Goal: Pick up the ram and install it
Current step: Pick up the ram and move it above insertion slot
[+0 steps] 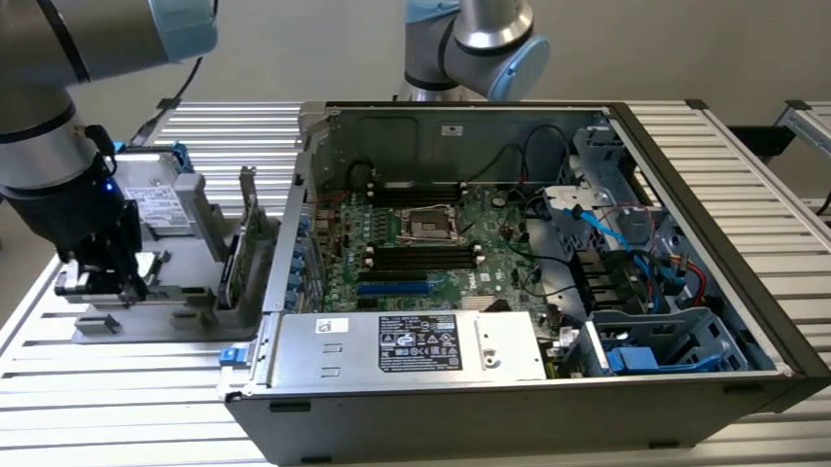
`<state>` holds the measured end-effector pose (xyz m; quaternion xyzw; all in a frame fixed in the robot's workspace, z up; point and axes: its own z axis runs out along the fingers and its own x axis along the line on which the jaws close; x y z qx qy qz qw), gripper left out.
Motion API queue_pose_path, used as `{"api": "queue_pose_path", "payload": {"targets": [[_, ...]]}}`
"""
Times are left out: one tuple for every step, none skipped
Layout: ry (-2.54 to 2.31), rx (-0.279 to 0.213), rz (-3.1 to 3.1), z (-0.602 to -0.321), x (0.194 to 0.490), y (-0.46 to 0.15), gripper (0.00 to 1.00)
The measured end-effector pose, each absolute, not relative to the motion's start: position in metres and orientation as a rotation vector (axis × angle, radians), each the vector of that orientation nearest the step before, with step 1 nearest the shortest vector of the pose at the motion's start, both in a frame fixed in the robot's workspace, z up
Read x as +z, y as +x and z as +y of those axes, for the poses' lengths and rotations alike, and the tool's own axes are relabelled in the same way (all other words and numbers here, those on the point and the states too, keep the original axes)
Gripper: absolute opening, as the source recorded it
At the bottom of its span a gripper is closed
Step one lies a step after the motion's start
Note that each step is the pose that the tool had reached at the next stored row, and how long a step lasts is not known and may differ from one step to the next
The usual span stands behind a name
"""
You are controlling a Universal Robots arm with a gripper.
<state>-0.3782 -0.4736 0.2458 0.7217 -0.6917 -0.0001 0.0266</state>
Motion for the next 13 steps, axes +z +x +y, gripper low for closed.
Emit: {"api": "queue_pose_path", "payload": {"targets": [[2.230, -0.001, -2.137, -0.474, 0.250, -0.378, 0.14], [2.229, -0.001, -2.137, -0.474, 0.255, -0.378, 0.14], [2.229, -0.001, -2.136, -0.474, 0.259, -0.378, 0.14], [2.230, -0.001, -2.137, -0.474, 0.263, -0.378, 0.14], [2.230, -0.002, -2.137, -0.474, 0.267, -0.378, 0.14], [2.231, -0.004, -2.137, -0.474, 0.270, -0.378, 0.14], [2.232, -0.006, -2.139, -0.474, 0.273, -0.377, 0.14], [2.234, -0.009, -2.140, -0.474, 0.275, -0.376, 0.14], [2.236, -0.012, -2.141, -0.474, 0.279, -0.374, 0.14], [2.238, -0.015, -2.141, -0.475, 0.282, -0.371, 0.14], [2.240, -0.017, -2.141, -0.475, 0.286, -0.368, 0.14], [2.242, -0.020, -2.142, -0.475, 0.289, -0.365, 0.14], [2.244, -0.023, -2.142, -0.476, 0.293, -0.363, 0.14]]}}
